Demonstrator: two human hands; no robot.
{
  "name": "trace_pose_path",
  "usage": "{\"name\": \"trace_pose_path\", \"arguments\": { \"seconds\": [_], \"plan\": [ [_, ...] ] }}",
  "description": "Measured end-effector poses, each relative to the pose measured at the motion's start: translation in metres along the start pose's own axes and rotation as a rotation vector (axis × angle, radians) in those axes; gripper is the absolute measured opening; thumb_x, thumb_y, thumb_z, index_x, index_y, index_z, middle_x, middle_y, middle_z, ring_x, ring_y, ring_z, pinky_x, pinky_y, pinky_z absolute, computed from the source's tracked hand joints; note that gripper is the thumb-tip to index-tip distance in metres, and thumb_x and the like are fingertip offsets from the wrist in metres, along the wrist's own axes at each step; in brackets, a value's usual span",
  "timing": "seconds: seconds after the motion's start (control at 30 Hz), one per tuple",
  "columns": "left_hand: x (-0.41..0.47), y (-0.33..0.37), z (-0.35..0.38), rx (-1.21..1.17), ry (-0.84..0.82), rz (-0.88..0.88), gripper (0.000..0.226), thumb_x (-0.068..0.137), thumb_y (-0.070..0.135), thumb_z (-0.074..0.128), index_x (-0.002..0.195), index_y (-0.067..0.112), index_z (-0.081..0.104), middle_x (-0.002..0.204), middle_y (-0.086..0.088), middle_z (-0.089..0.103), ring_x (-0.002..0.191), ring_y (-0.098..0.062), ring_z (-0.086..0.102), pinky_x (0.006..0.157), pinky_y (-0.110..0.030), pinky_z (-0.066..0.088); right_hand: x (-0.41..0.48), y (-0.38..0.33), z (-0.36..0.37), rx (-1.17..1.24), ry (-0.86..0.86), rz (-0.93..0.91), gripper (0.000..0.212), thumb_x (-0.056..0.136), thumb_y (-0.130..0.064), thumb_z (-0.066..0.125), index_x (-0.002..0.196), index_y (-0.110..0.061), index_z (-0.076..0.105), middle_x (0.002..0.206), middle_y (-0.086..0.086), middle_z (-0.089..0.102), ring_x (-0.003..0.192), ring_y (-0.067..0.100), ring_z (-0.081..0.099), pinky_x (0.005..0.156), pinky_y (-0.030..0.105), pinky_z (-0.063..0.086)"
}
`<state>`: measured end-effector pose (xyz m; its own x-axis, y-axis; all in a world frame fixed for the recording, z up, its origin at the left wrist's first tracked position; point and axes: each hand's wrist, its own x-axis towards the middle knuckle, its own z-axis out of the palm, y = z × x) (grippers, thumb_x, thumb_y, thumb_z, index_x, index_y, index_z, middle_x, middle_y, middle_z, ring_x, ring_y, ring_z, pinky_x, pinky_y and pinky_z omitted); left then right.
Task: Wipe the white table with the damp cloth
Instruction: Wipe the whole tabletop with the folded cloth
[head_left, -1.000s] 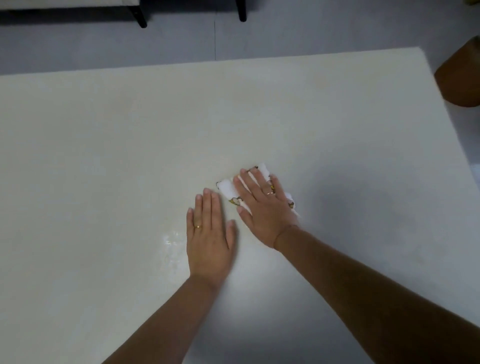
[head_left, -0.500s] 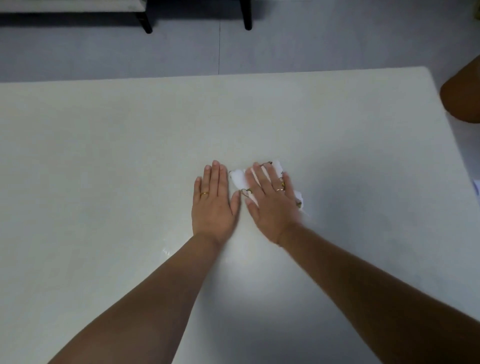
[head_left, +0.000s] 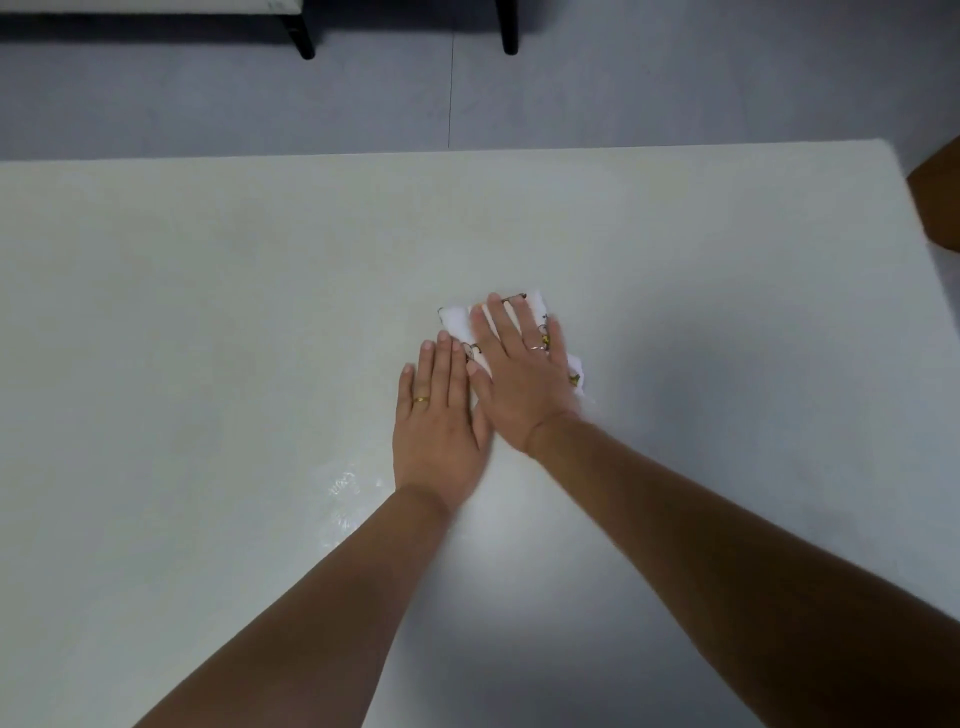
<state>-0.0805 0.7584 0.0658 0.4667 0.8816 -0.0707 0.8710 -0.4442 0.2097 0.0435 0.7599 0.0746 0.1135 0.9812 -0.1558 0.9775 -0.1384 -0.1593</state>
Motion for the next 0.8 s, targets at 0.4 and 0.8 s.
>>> {"name": "trace_pose_path", "arguments": {
  "seconds": [0.4,0.8],
  "plan": [
    [0.035,0.005,-0.018,-0.048,0.065,-0.009,0.064,0.097,0.041,0.019,0.150,0.007,0.011,0.159,-0.009,0.007,0.147,-0.022,0.002,0.118,-0.033,-0.007,0.039,0.038,-0.009,-0.005,0.052,0.307,0.061,0.097,-0.041,0.020,0.150,-0.017,0.003,0.160,0.004,0.002,0.146,0.027,-0.003,0.115,0.050,-0.004],
    [0.097,0.005,-0.001,0.020,0.030,-0.016,0.065,0.096,0.043,0.013,0.151,0.009,0.001,0.160,-0.007,-0.001,0.147,-0.019,-0.006,0.117,-0.033,-0.012,0.083,0.092,-0.027,0.029,0.095,0.571,0.057,0.099,-0.037,0.021,0.150,-0.018,0.005,0.160,0.002,0.003,0.146,0.025,0.001,0.116,0.049,0.000]
  ]
}}
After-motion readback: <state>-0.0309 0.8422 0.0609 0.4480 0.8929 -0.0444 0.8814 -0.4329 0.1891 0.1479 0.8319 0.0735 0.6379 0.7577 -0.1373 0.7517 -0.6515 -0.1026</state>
